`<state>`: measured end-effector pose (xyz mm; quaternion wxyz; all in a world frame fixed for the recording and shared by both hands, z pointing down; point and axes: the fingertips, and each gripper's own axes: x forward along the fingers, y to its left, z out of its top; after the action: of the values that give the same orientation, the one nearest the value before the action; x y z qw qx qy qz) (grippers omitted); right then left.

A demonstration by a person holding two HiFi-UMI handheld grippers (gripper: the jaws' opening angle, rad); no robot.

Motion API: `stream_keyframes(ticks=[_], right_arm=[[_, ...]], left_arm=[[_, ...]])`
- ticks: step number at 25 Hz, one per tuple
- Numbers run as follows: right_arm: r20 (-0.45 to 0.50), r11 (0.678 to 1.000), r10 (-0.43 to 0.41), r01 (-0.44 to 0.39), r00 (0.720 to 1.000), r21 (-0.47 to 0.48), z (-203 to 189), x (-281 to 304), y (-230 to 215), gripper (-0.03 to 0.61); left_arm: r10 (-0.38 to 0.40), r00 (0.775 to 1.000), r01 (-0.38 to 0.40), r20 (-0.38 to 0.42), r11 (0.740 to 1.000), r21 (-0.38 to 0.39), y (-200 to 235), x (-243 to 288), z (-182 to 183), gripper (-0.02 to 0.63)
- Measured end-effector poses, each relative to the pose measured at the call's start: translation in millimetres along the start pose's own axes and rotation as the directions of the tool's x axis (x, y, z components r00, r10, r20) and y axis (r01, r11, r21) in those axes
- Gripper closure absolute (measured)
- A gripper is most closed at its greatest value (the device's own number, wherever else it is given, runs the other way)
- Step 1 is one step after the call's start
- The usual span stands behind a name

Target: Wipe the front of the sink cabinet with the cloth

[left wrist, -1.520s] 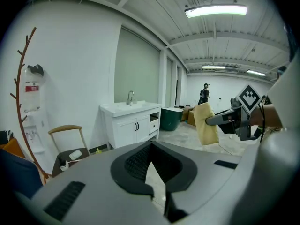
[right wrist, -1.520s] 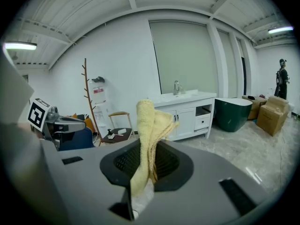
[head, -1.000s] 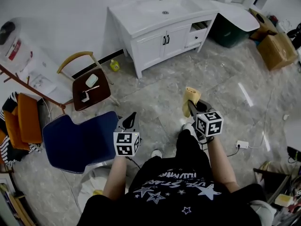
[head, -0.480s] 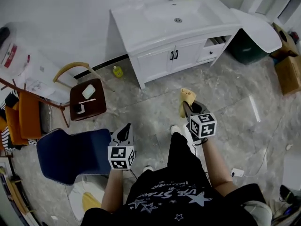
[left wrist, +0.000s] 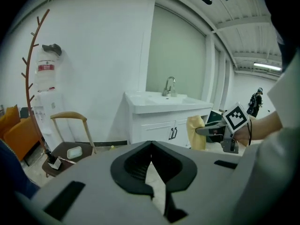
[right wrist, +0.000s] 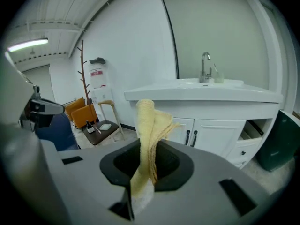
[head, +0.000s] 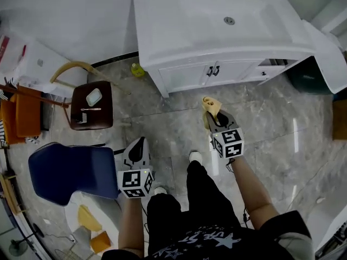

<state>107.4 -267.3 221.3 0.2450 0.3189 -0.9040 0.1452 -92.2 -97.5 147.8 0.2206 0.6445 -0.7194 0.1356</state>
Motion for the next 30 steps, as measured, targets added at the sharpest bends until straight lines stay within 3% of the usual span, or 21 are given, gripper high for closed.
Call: stream_keyframes(ticks=[5,9,11,14,16,18,21,23,27,28,30], right_arm=[[0.028,0.996,0.065,-0.063,0.997,-0.070,-2,75,19,0.512],[0.162,0.987,0.141,-0.152,0.977,0.054,-8,131,33,0.512],[0.221,0.987,0.142,-0.156,0.965,0.048,-9,156,34,0.512],[0.280,0.988,0.084,-0.044,0.956,-0.147,-5,185,35,0.512],[0.323,0.949,0.023,0.081,0.946,-0.305,3,199,34,0.512],[0.384,0.859,-0.048,0.234,0.922,-0.455,16,206,34,0.512],[0.496,0.636,-0.130,0.456,0.858,-0.622,31,213,35,0.512],[0.565,0.488,-0.160,0.562,0.809,-0.668,38,220,37,0.512],[0.661,0.234,-0.188,0.687,0.727,-0.688,43,246,40,0.512],[0.679,0.188,-0.190,0.705,0.709,-0.684,42,253,40,0.514],[0.710,0.135,-0.185,0.733,0.680,-0.667,37,264,42,0.514]], left_arm=[[0.053,0.998,-0.052,0.025,0.998,-0.035,30,45,-25,0.598],[0.038,0.997,-0.035,0.060,0.998,-0.046,58,84,-68,0.598],[0.042,0.998,-0.040,0.051,0.998,-0.042,72,102,-100,0.598],[0.041,0.998,-0.041,0.045,0.999,-0.010,97,125,-138,0.597],[0.043,0.997,-0.043,0.068,0.999,0.003,113,141,-149,0.598],[0.047,0.993,-0.049,0.112,0.999,0.013,127,156,-150,0.597],[0.043,0.982,-0.050,0.187,0.998,0.033,142,174,-143,0.597],[0.036,0.972,-0.047,0.230,0.998,0.044,150,186,-138,0.598],[0.008,0.952,-0.032,0.305,0.997,0.074,157,207,-137,0.597],[-0.001,0.947,-0.027,0.321,0.996,0.083,159,212,-139,0.598],[-0.015,0.937,-0.020,0.348,0.995,0.096,162,223,-148,0.598]])
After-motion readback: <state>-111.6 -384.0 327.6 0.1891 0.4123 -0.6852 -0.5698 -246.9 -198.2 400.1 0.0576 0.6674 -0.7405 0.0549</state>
